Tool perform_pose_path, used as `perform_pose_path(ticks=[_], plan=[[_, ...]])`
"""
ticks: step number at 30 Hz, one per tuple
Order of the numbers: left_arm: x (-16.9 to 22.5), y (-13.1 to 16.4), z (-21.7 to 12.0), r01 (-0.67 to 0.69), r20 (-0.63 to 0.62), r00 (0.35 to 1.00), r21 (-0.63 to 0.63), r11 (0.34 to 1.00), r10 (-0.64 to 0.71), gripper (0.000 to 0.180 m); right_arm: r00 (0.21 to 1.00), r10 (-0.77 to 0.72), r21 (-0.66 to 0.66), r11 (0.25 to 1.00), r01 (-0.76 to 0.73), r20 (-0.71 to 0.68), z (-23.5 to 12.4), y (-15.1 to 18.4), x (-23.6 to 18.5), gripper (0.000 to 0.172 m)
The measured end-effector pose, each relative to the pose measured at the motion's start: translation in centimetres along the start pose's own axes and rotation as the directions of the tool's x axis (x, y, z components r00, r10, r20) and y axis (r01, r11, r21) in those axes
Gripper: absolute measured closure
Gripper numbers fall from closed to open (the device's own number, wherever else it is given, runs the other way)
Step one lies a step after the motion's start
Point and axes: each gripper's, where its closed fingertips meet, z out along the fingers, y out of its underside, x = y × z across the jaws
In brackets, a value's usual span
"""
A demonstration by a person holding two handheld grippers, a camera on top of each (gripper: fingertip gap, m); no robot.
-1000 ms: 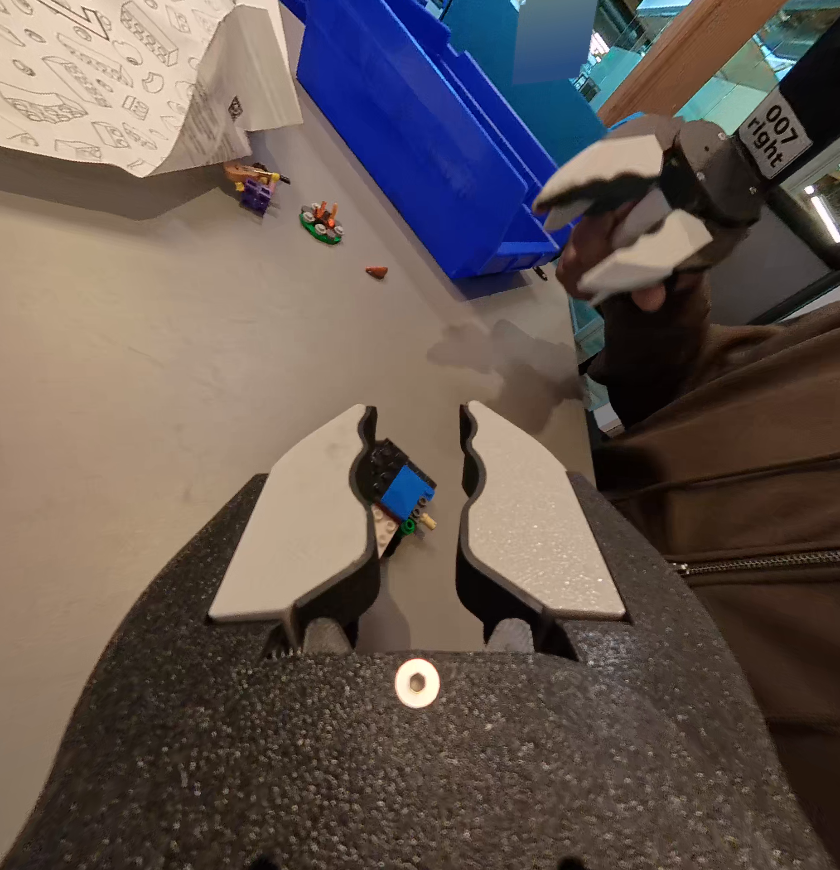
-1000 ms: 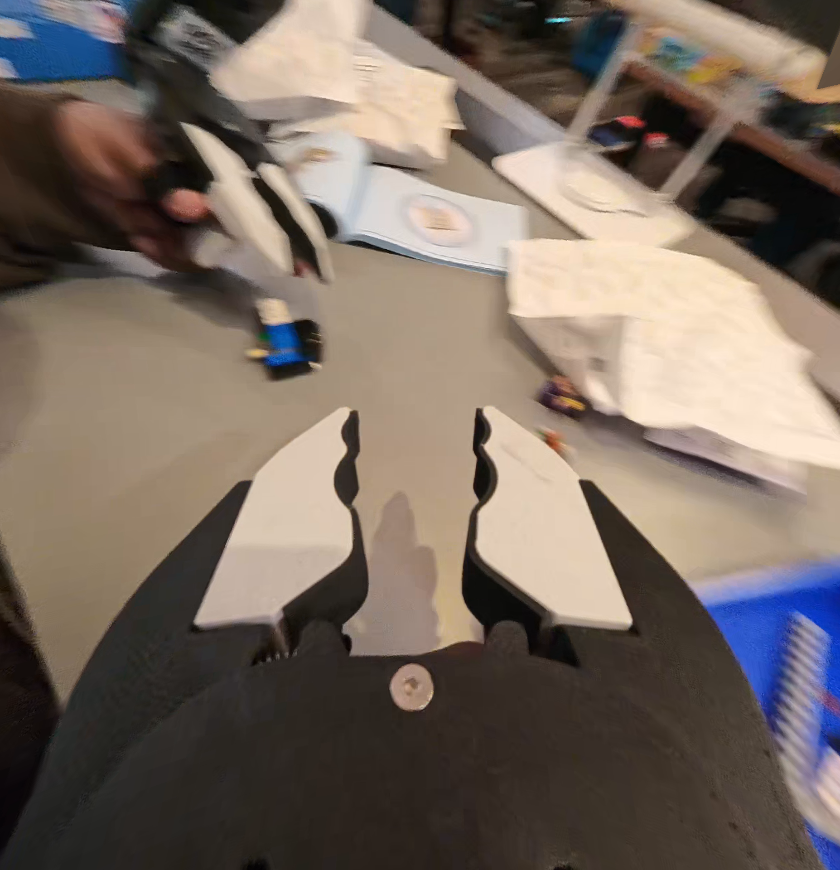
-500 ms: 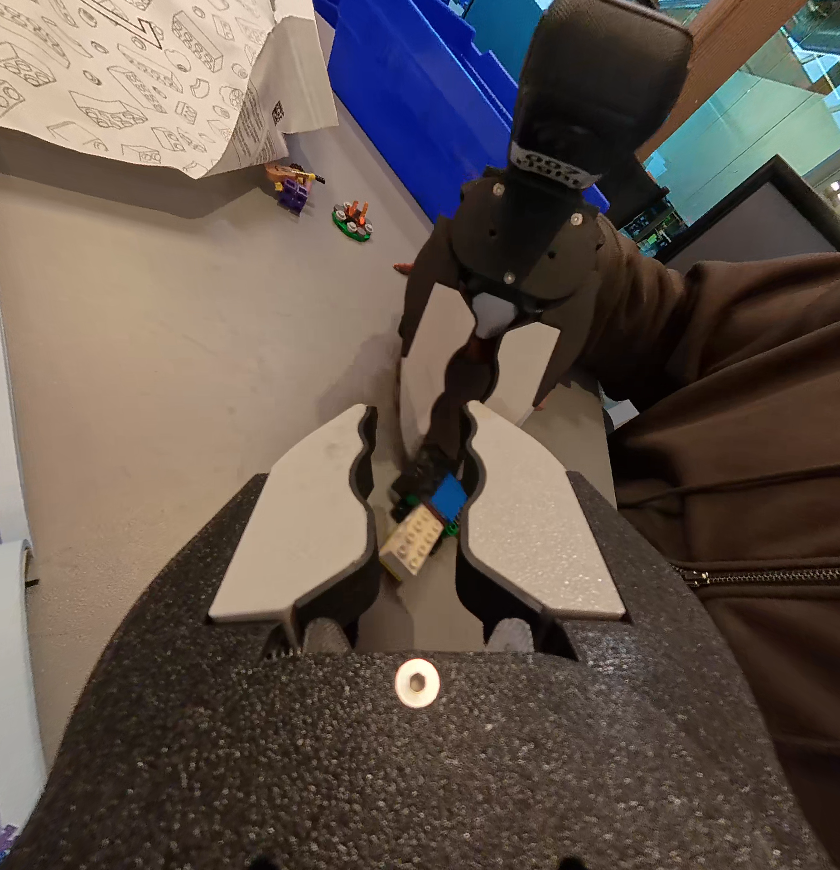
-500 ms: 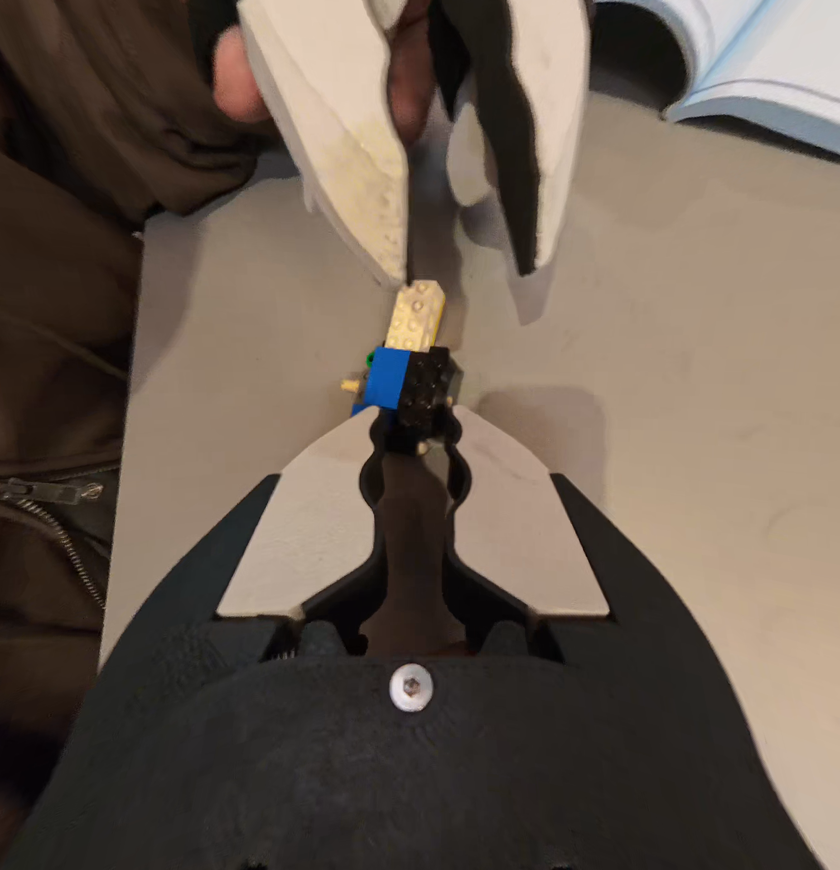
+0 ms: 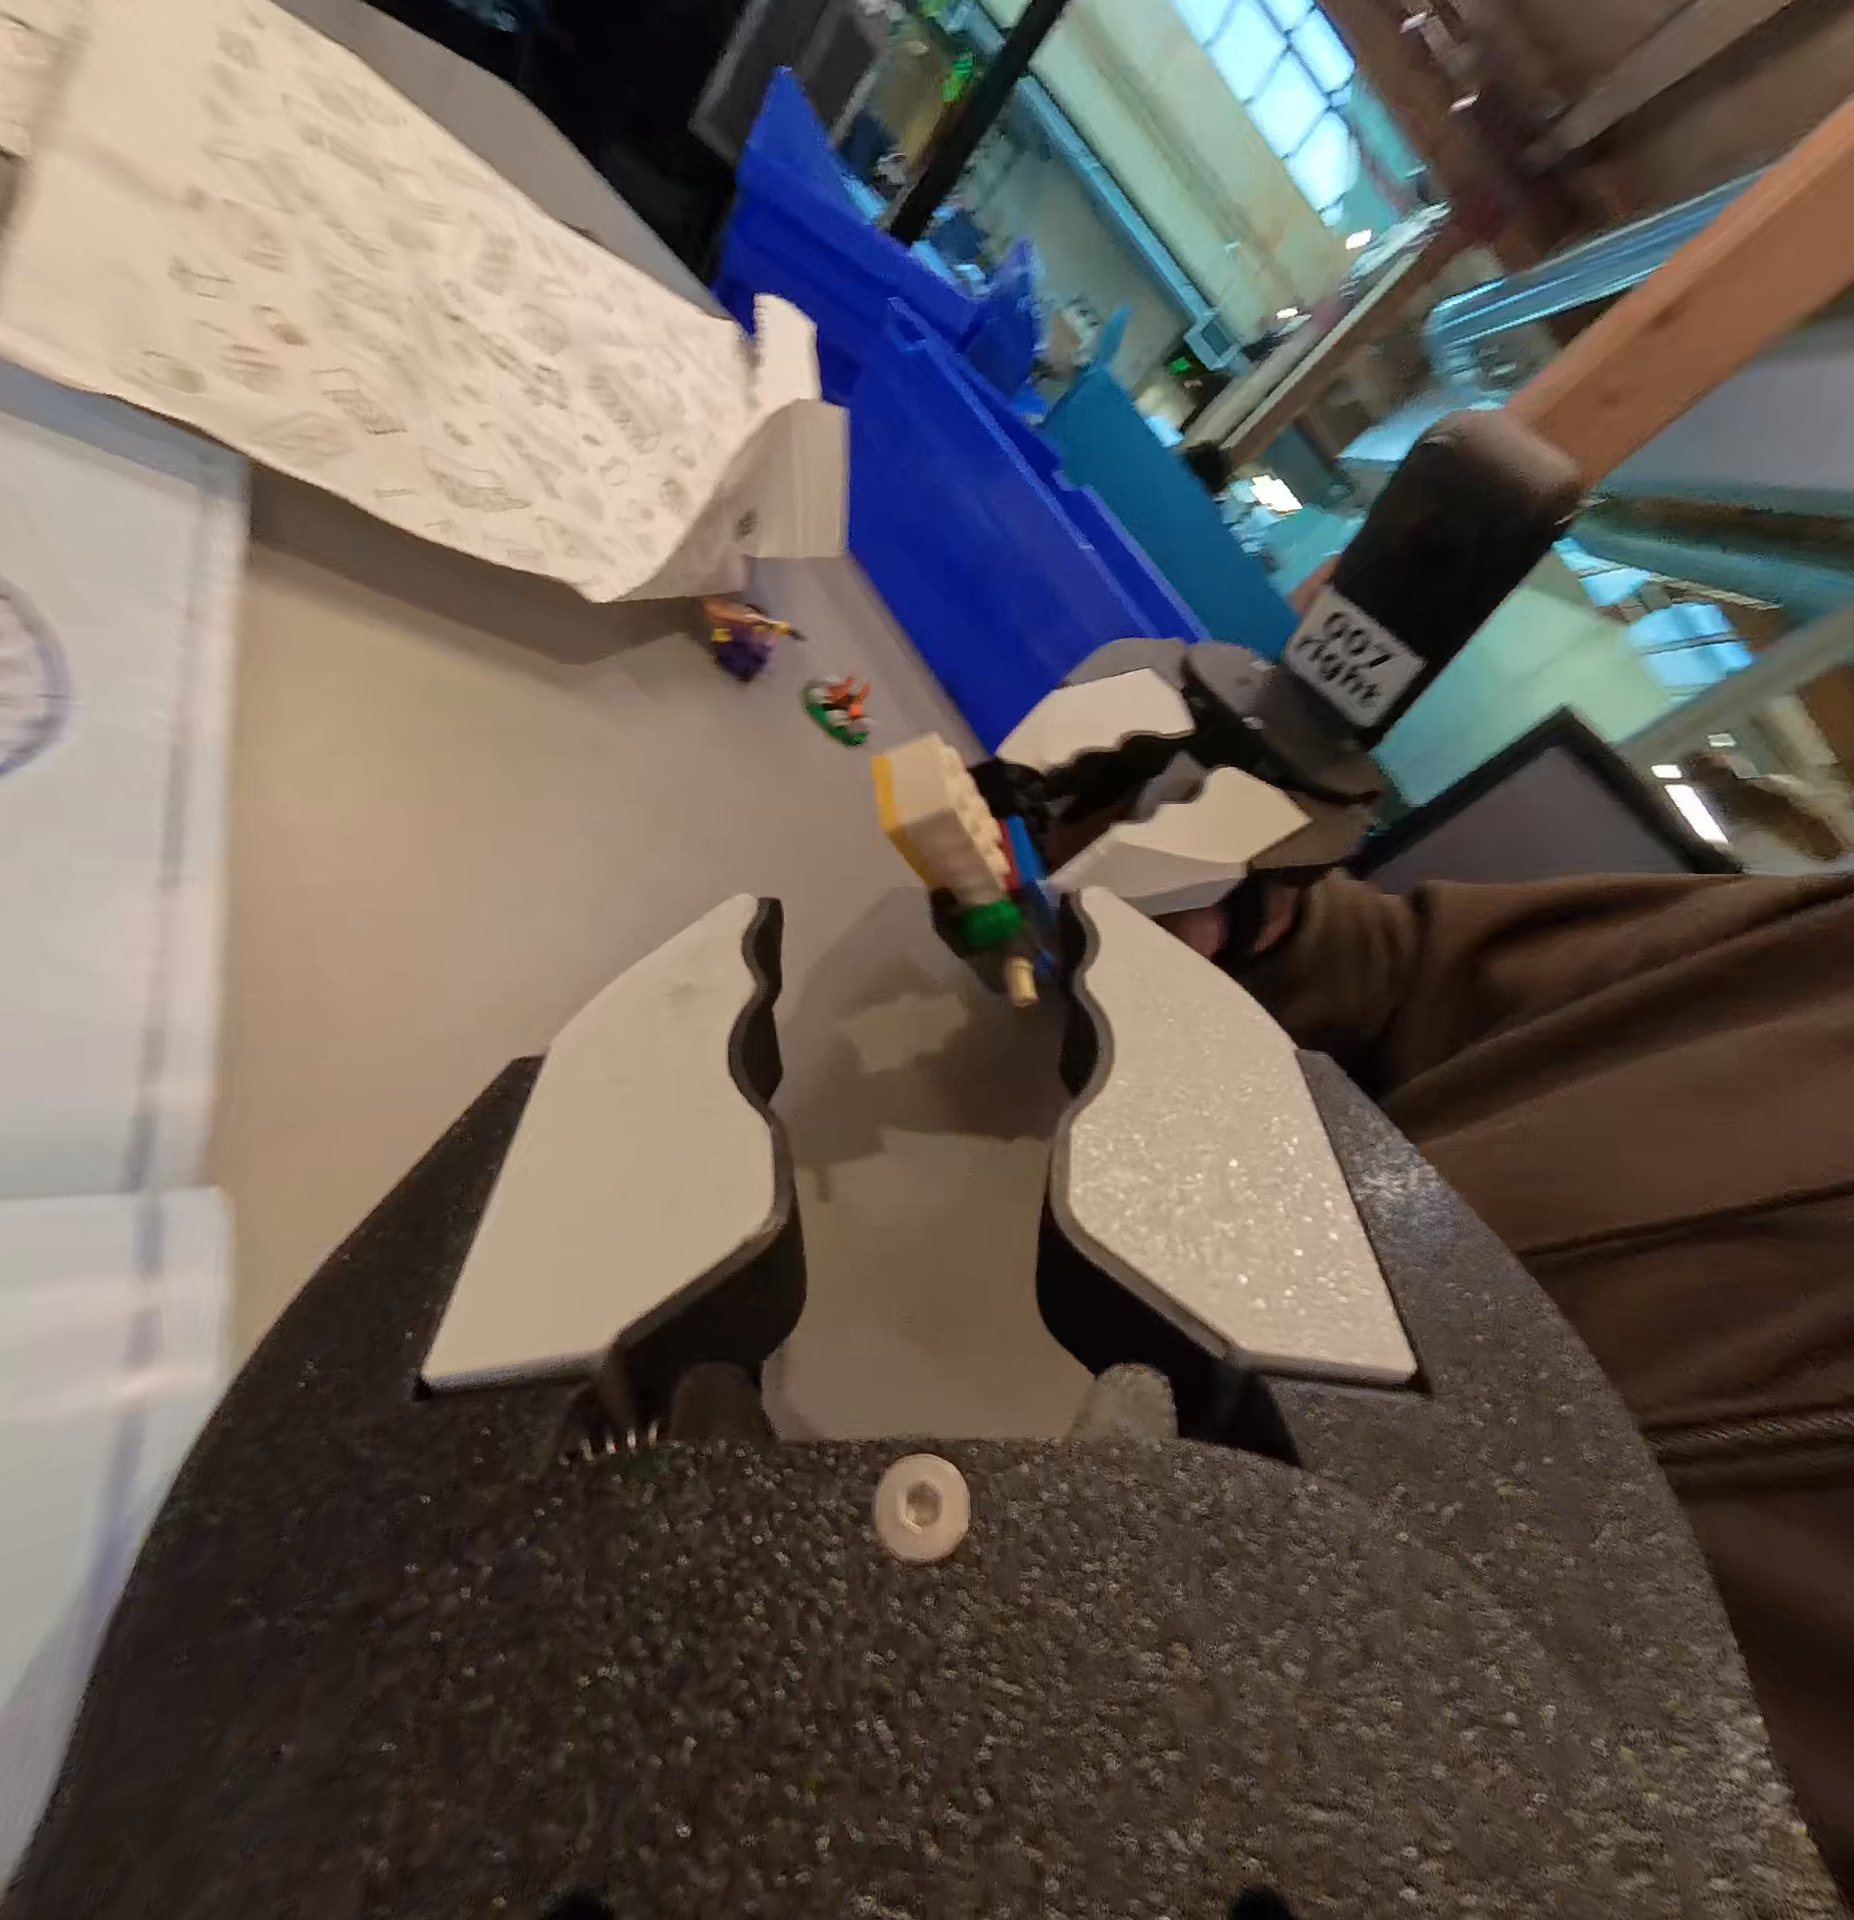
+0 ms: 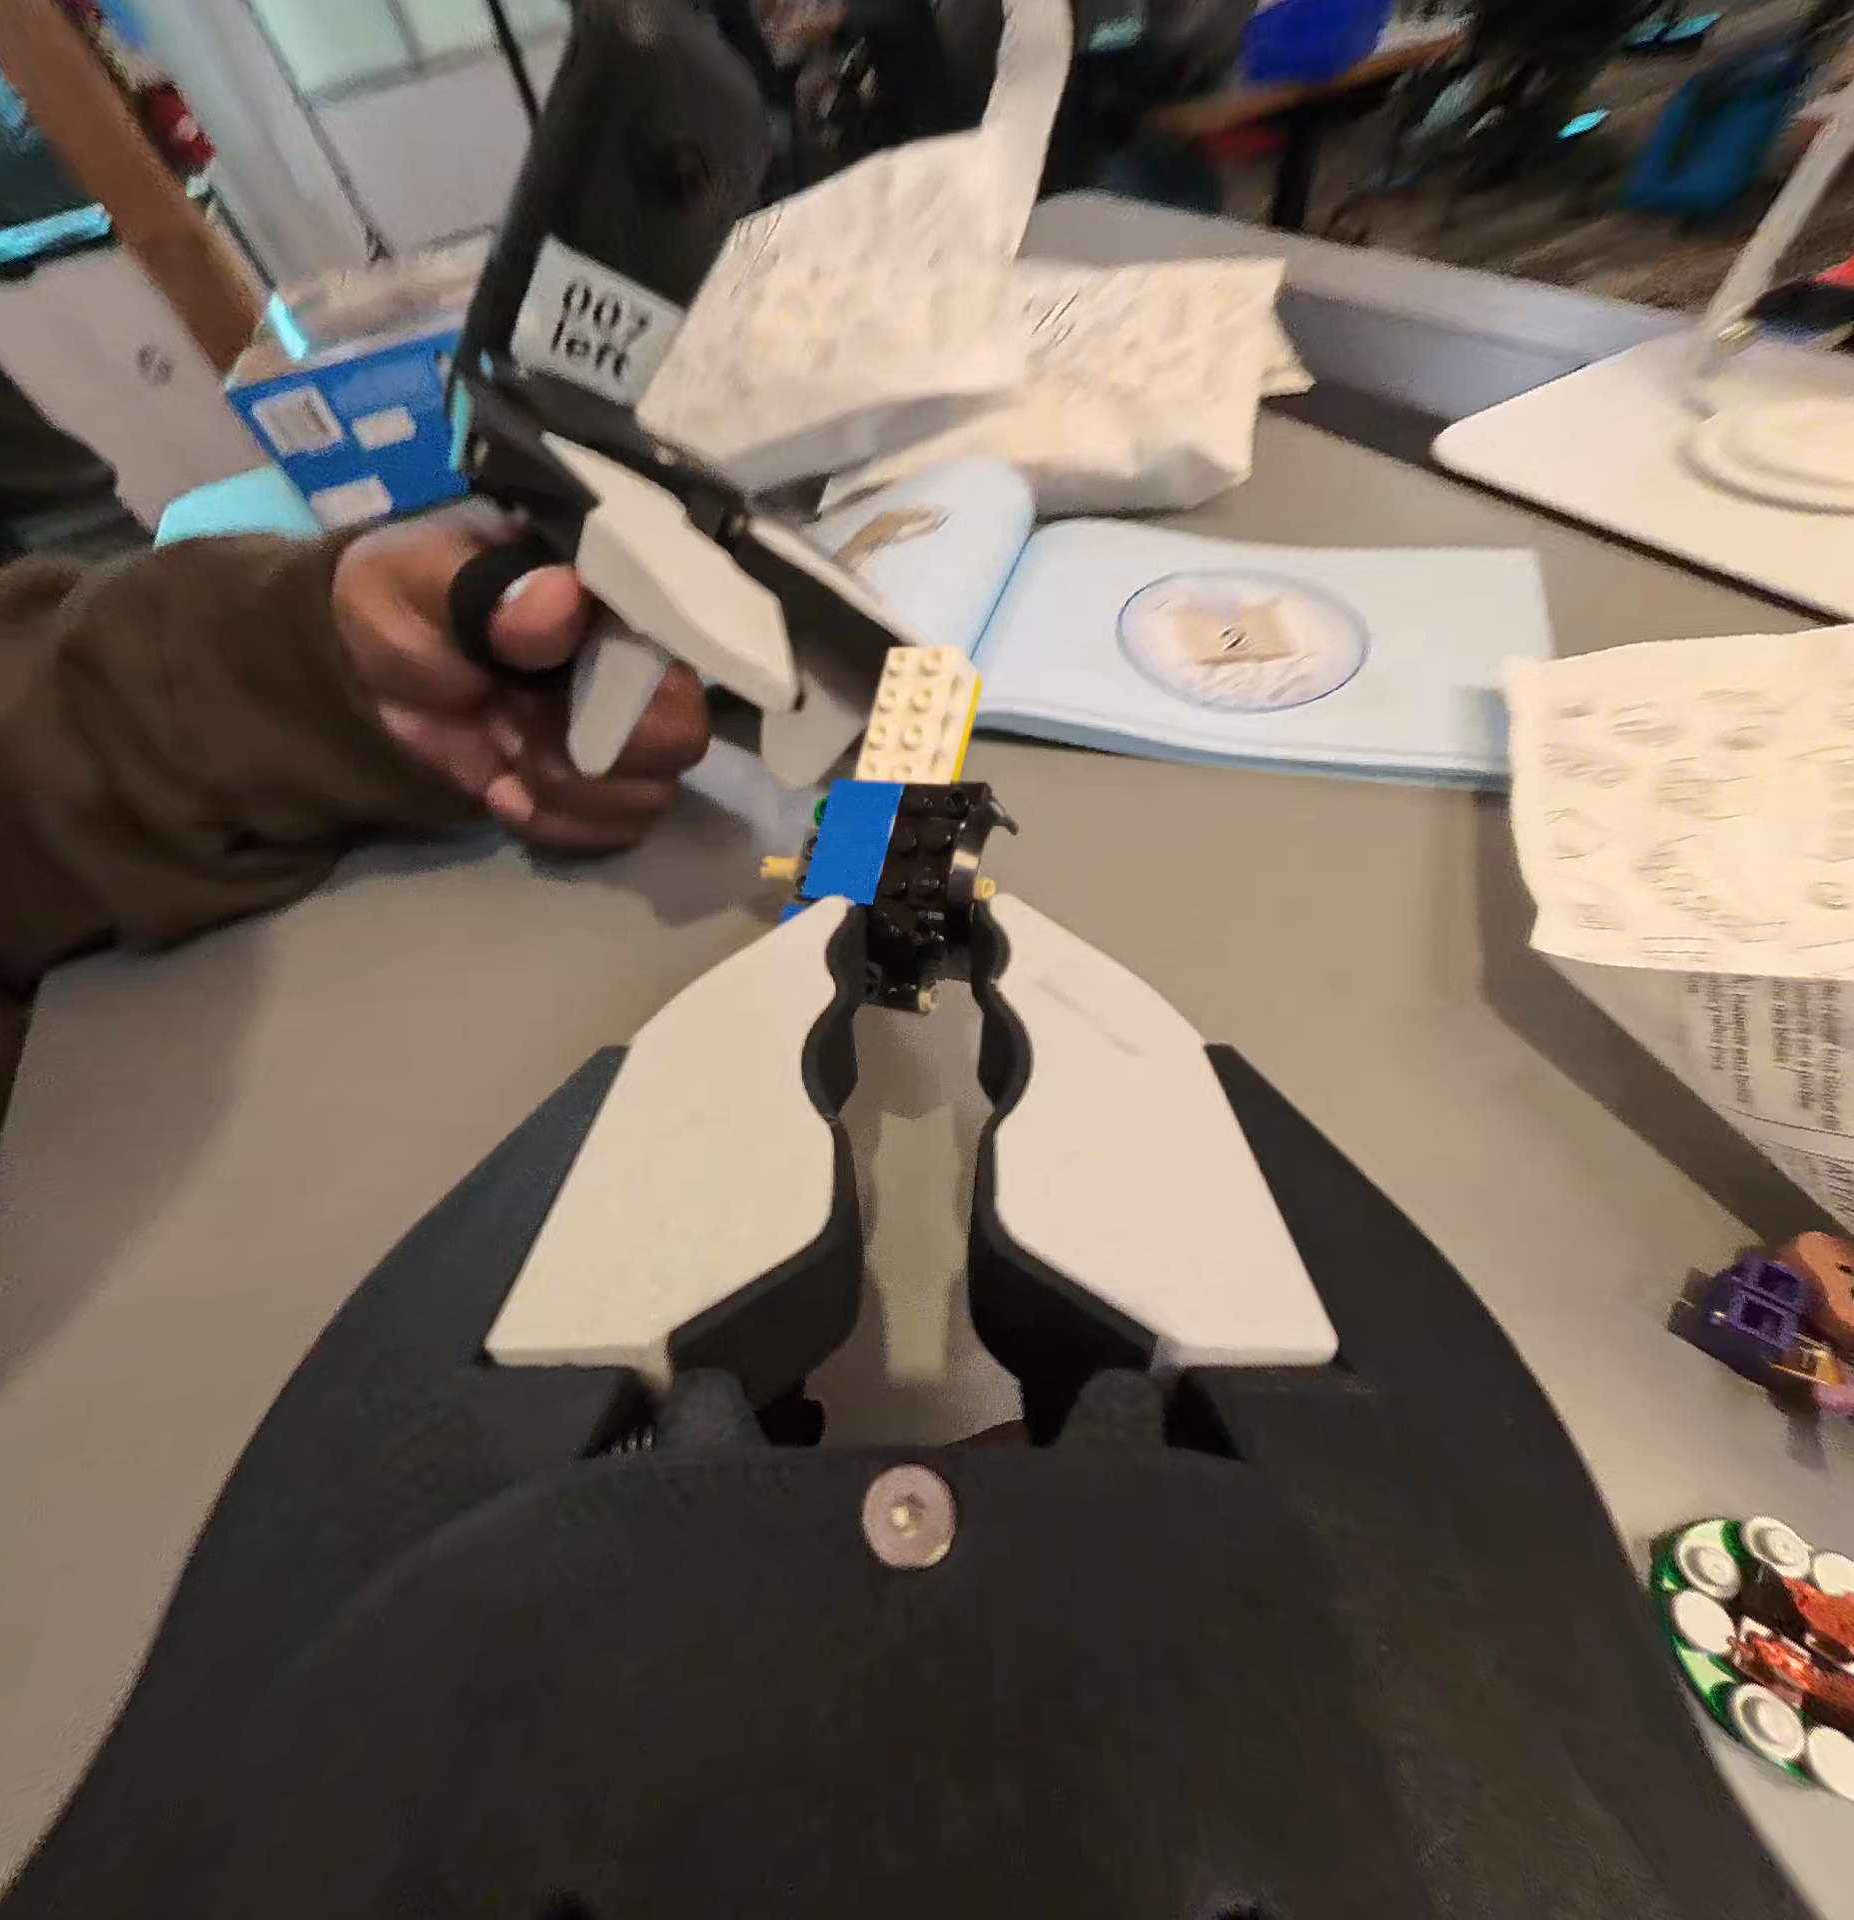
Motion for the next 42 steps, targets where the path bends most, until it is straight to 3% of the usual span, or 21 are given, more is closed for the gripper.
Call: perform_pose_path(ticks=[4, 6, 8, 12, 16, 21, 31, 42], plan=[[1.8, 1.0, 1.5, -0.033, -0.059, 0.998, -0.030, 0.999, 0.031, 0.130, 0.997, -0.063, 0.100, 0.993, 0.068, -0.054, -0.1, -1.2, -0.6, 0.153], [2.4, 1.4, 1.9, -0.071, -0.068, 0.995, -0.044, 0.997, 0.068, 0.139, 0.992, -0.109, 0.128, 0.985, 0.118, -0.069, -0.1, -1.4, -1.3, 0.153], [3.0, 1.3, 1.8, -0.101, -0.092, 0.991, -0.023, 0.995, 0.099, 0.155, 0.983, -0.170, 0.120, 0.977, 0.178, -0.074, 0.2, -1.3, -2.0, 0.152], [3.3, 1.4, 1.5, -0.211, -0.078, 0.975, -0.032, 0.977, 0.208, 0.158, 0.966, -0.250, 0.095, 0.962, 0.255, -0.063, 0.4, -0.9, -2.5, 0.151], [4.0, 2.5, 1.3, -0.416, -0.075, 0.909, -0.131, 0.900, 0.410, 0.159, 0.981, -0.163, 0.123, 0.981, 0.150, 0.107, -0.2, -1.2, -3.5, 0.137], [5.1, 4.4, 1.4, -0.614, -0.122, 0.788, -0.227, 0.756, 0.603, 0.159, 0.961, -0.142, 0.093, 0.988, 0.123, 0.237, -0.5, -0.6, -4.8, 0.137], [5.4, 5.4, 1.5, -0.599, -0.167, 0.801, -0.262, 0.757, 0.575, 0.159, 0.937, -0.248, 0.092, 0.968, 0.232, 0.247, -0.7, -0.1, -5.9, 0.149], [5.7, 5.8, 1.6, -0.403, -0.227, 0.910, -0.276, 0.873, 0.348, 0.160, 0.909, -0.338, 0.114, 0.941, 0.320, 0.245, -1.0, 0.3, -6.0, 0.150]])
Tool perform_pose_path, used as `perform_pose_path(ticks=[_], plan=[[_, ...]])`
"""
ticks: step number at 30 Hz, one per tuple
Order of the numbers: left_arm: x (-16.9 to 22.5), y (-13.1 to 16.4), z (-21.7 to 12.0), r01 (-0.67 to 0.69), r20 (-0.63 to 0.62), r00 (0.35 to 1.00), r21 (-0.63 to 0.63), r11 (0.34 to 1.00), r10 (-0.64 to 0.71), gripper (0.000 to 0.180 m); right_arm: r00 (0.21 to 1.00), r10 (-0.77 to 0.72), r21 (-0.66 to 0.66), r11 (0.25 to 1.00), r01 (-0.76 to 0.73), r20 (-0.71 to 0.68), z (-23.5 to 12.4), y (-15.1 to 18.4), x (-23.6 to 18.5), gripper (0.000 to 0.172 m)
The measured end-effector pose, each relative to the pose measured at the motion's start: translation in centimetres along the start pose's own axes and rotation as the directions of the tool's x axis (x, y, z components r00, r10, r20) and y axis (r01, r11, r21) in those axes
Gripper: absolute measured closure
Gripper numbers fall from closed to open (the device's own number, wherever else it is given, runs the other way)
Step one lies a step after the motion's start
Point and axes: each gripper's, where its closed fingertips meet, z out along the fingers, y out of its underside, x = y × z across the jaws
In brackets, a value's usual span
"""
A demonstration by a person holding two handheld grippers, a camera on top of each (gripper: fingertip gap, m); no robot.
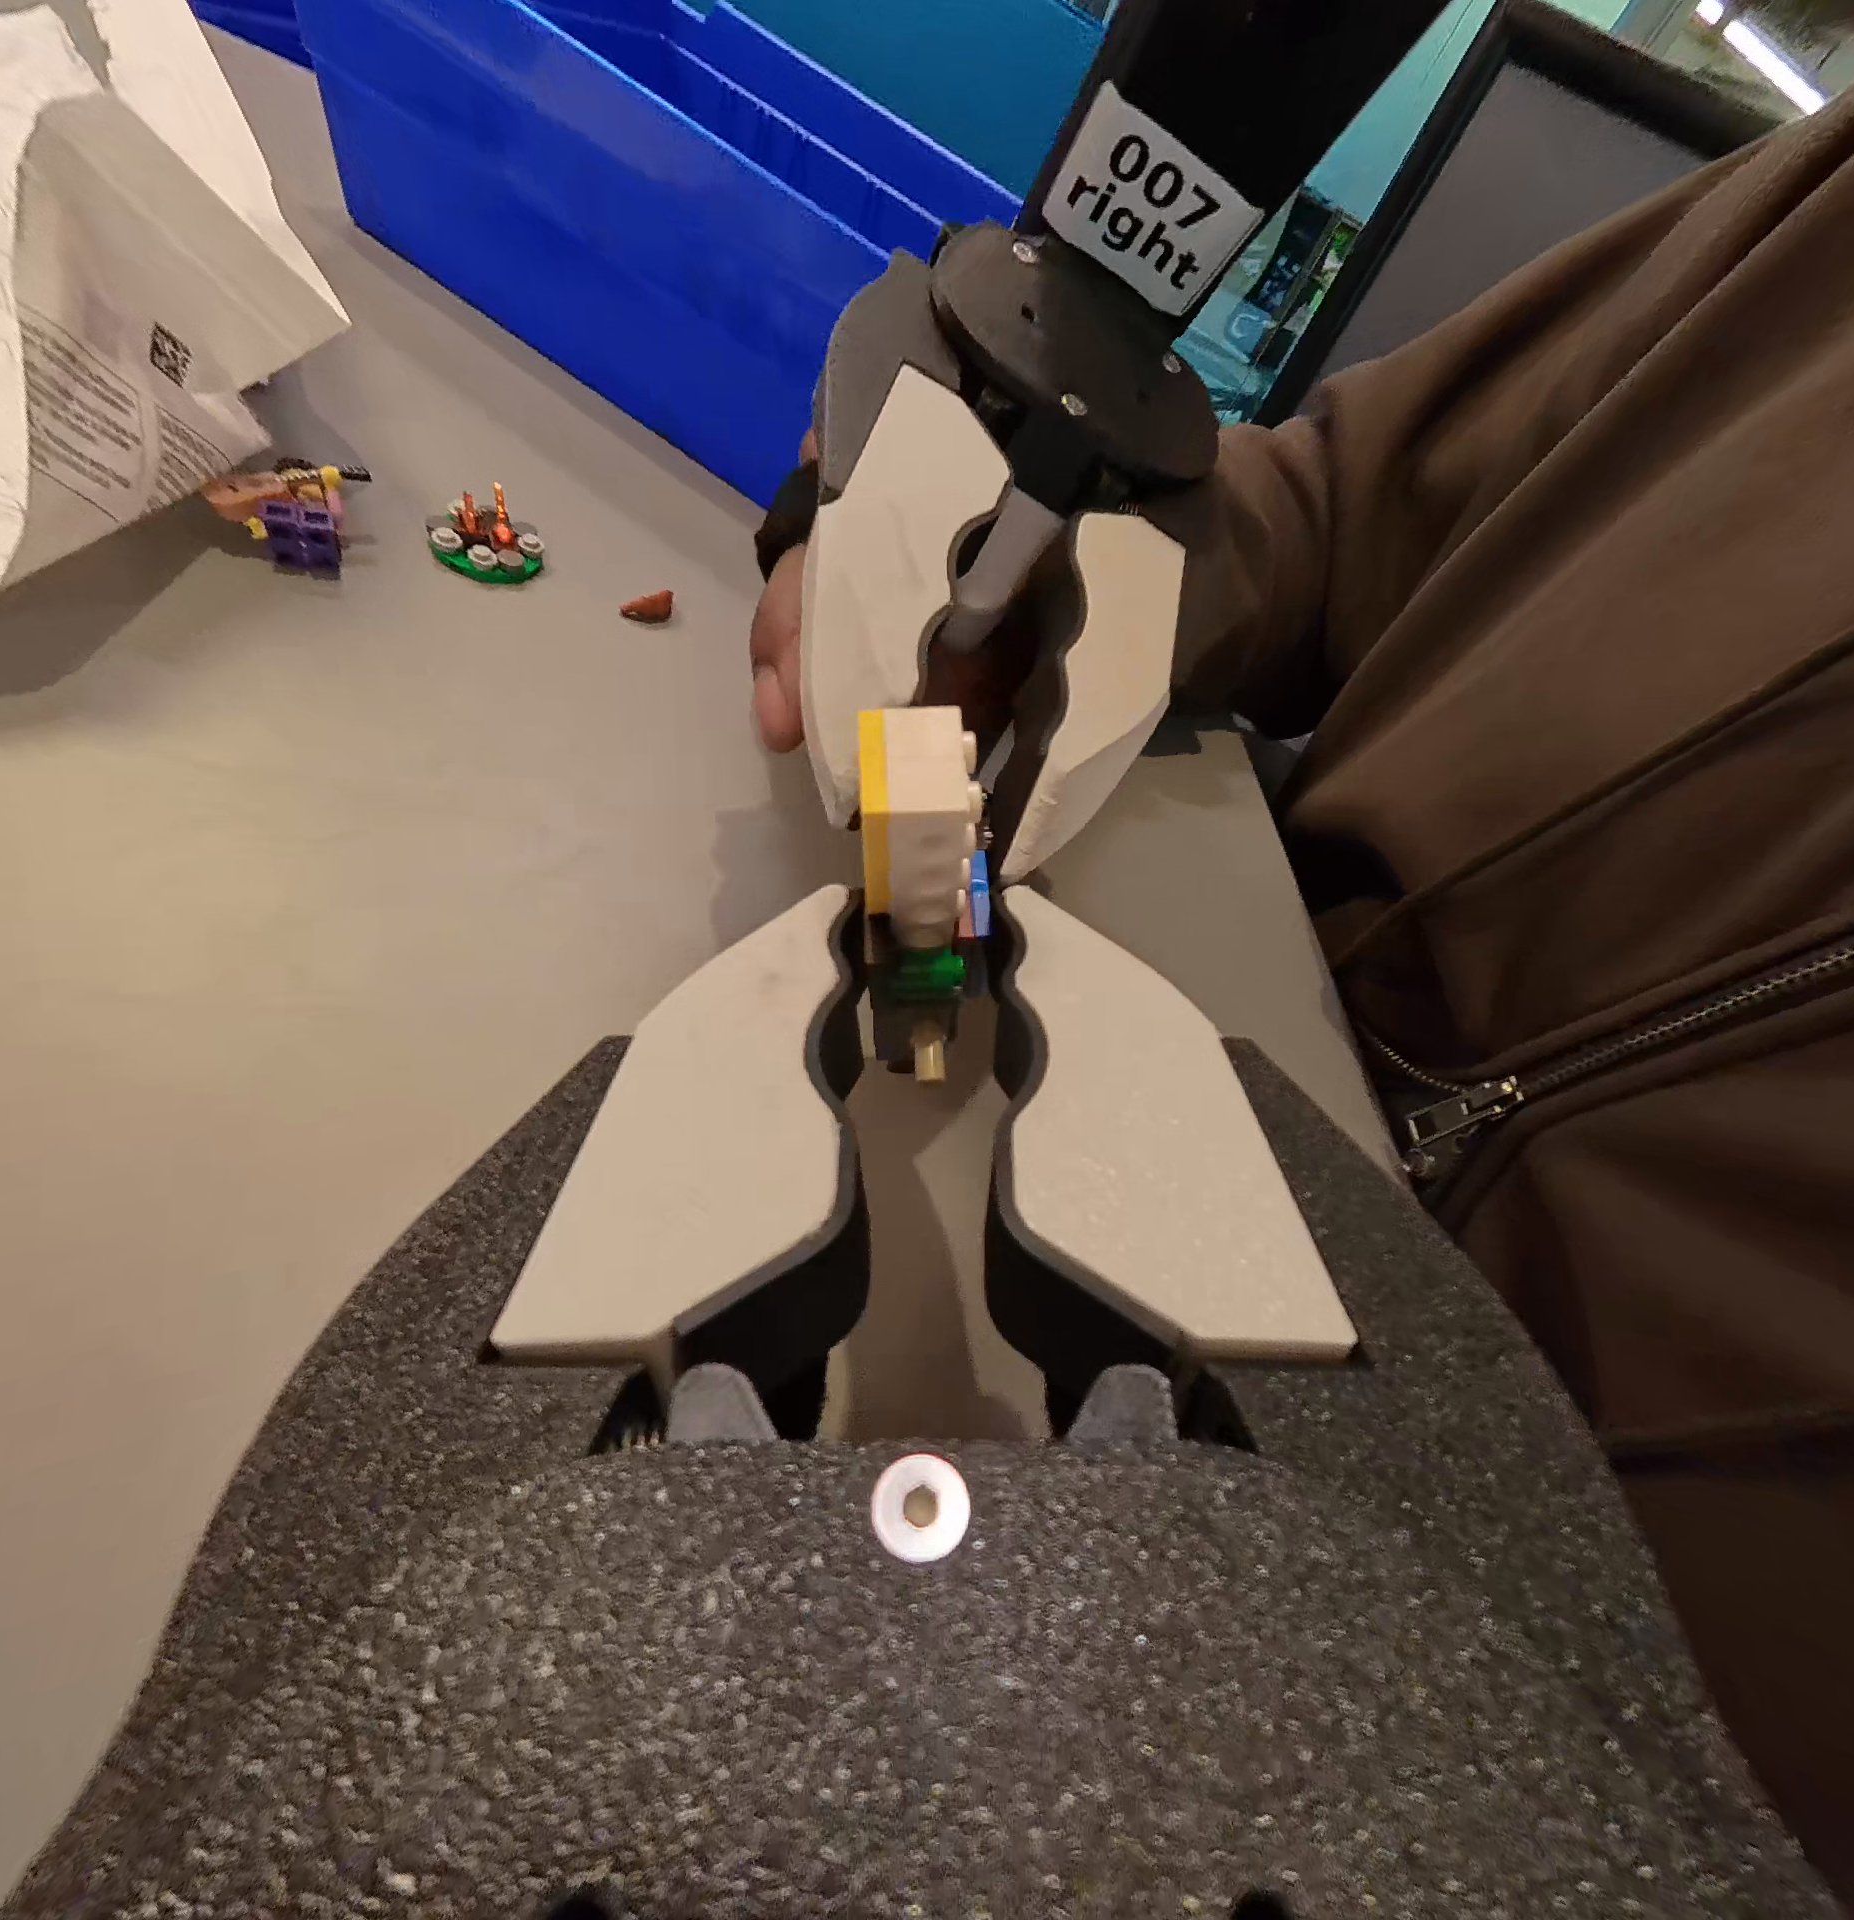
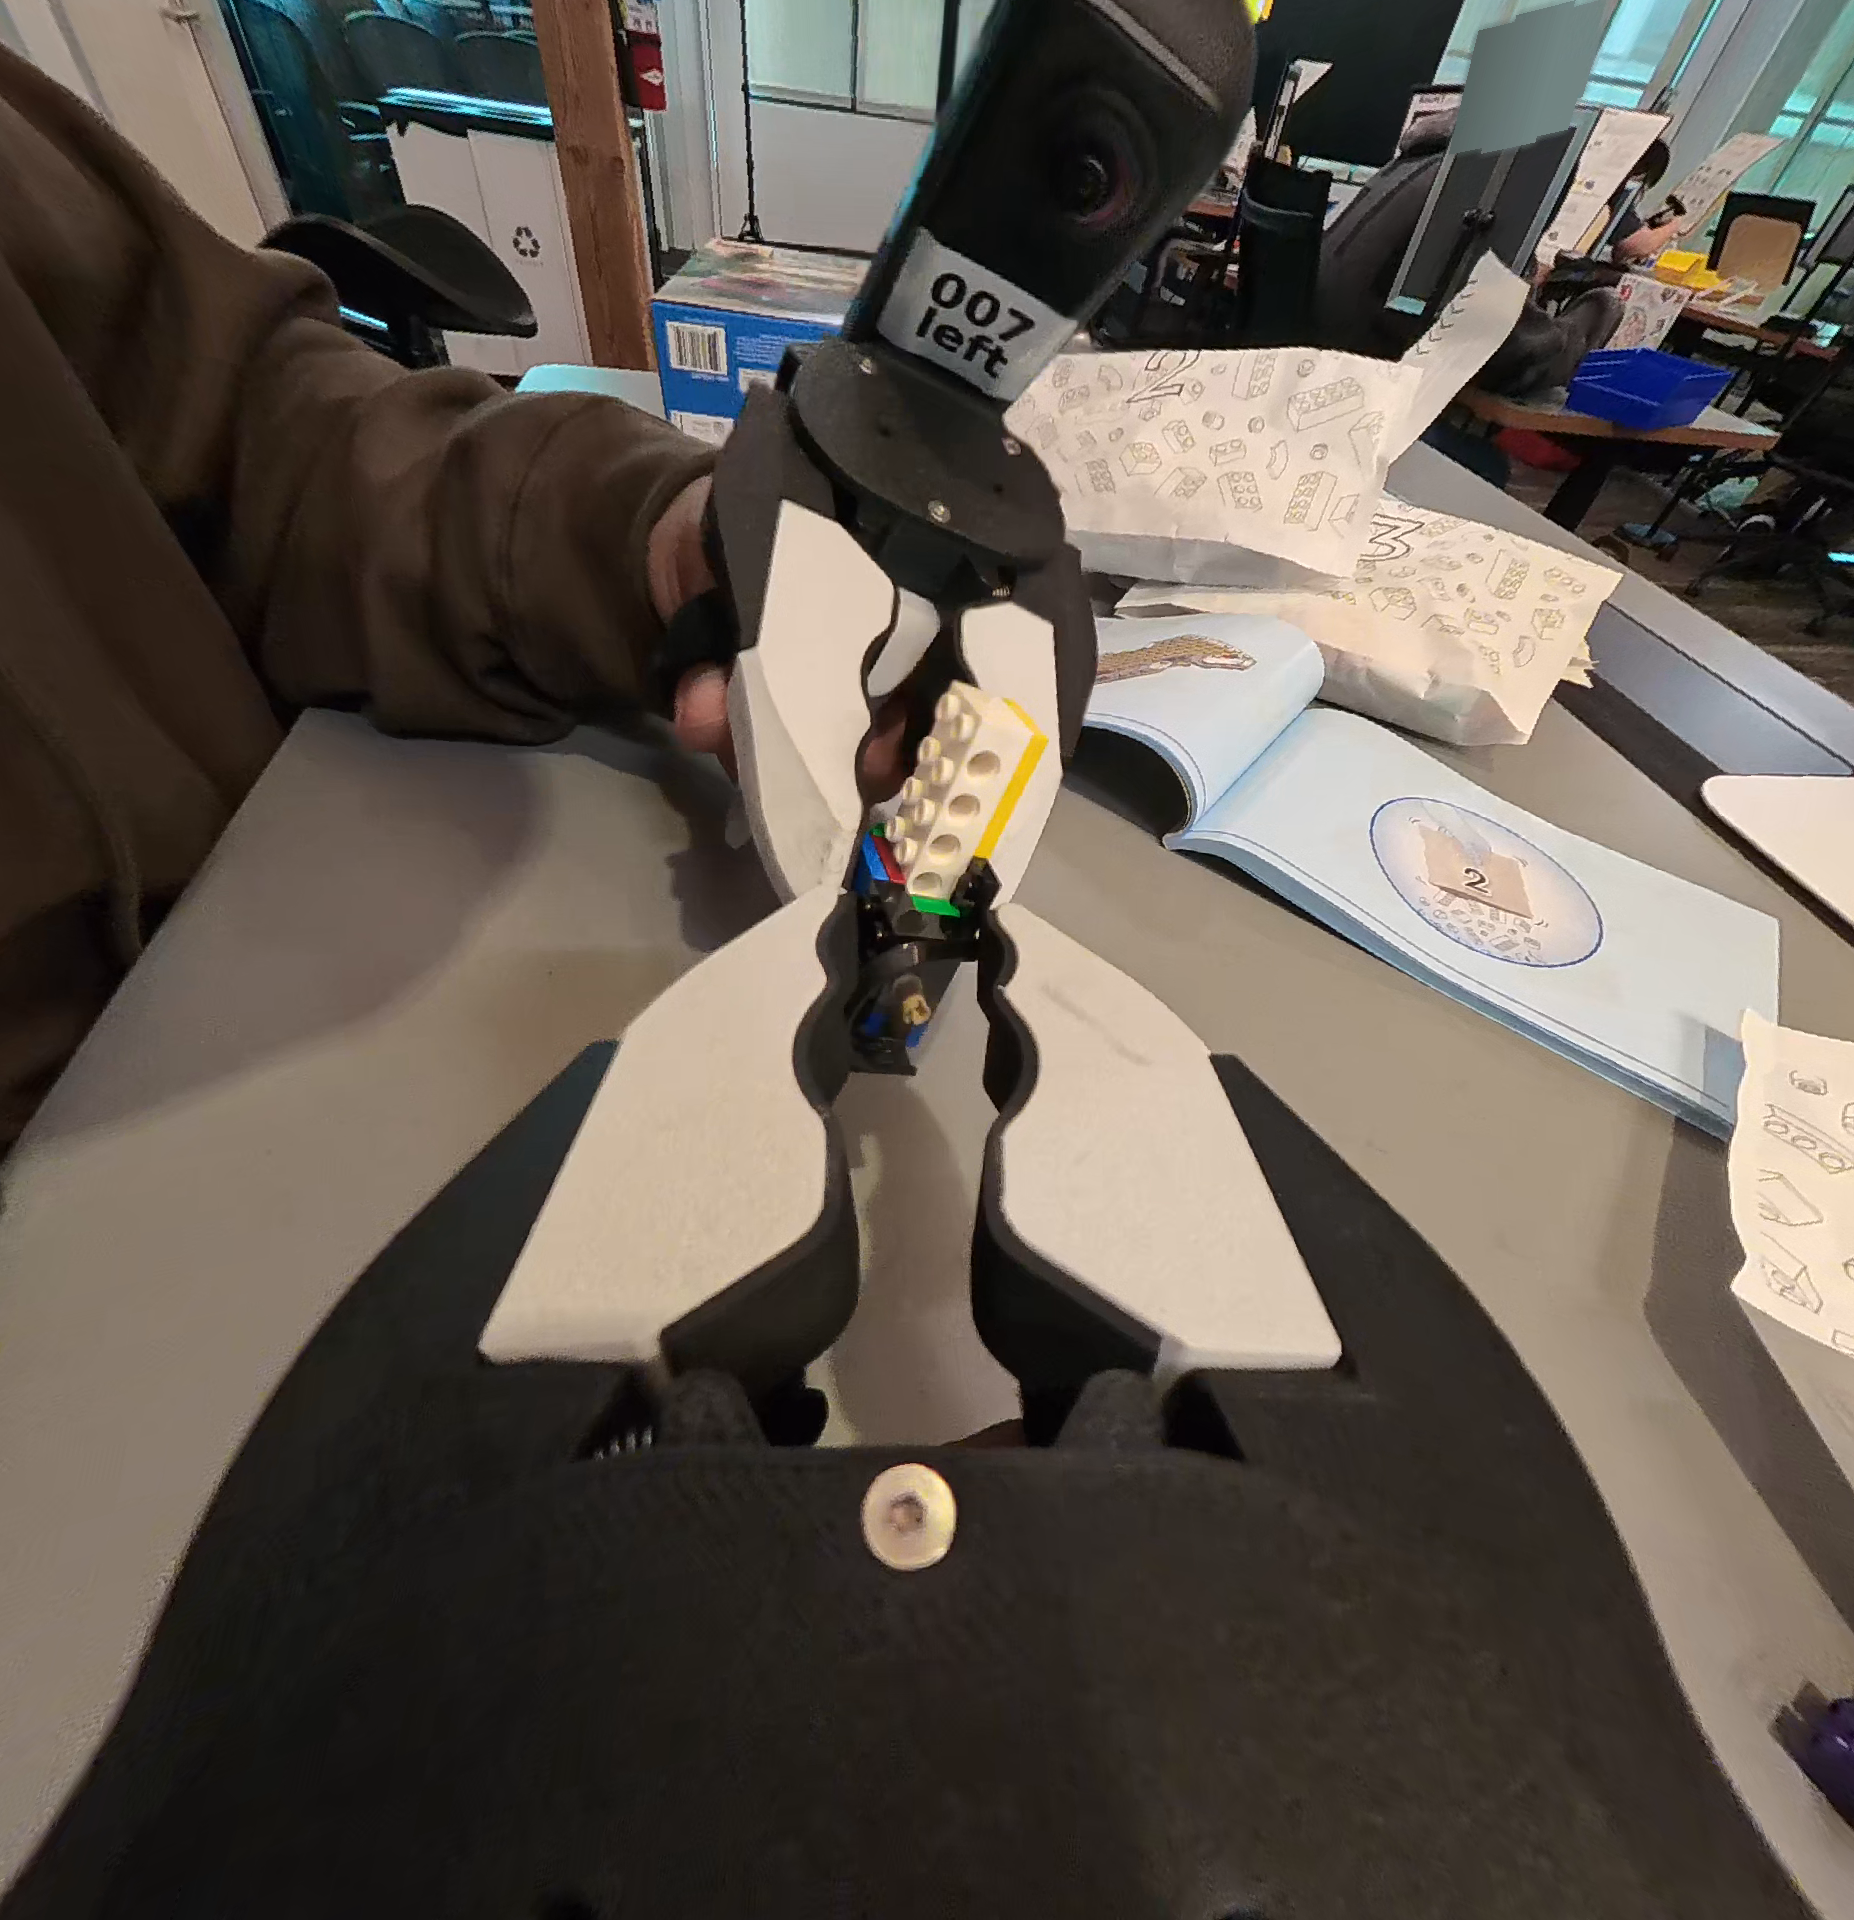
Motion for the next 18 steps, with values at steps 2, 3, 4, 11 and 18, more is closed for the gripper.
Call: perform_pose_path(ticks=[2, 3, 4, 11, 18], plan=[[0.03, 0.05, 0.02, 0.036, -0.018, 0.999, 0.004, 0.999, -0.036, 0.160, 1.000, -0.008, -0.003, 1.000, 0.008, 0.000, 0.02, 0.08, -0.03, 0.150], [0.04, 0.06, 0.02, 0.051, -0.027, 0.998, 0.006, 0.999, -0.051, 0.159, 1.000, -0.013, -0.002, 1.000, 0.013, -0.001, 0.01, 0.08, -0.04, 0.151], [0.07, 0.12, 0.06, 0.066, -0.035, 0.997, 0.006, 0.998, -0.066, 0.159, 1.000, -0.016, -0.003, 1.000, 0.016, 0.001, 0.00, 0.12, -0.07, 0.151], [0.35, 0.07, 0.10, 0.136, -0.087, 0.987, 0.021, 0.990, -0.134, 0.159, 0.999, -0.053, 0.002, 0.999, 0.053, 0.006, -0.16, 0.08, -0.29, 0.151], [0.26, -0.54, -0.22, 0.019, -0.031, 0.999, 0.041, 0.999, -0.018, 0.160, 0.997, -0.066, 0.044, 0.997, 0.068, -0.042, -0.28, -0.65, 0.03, 0.150]])
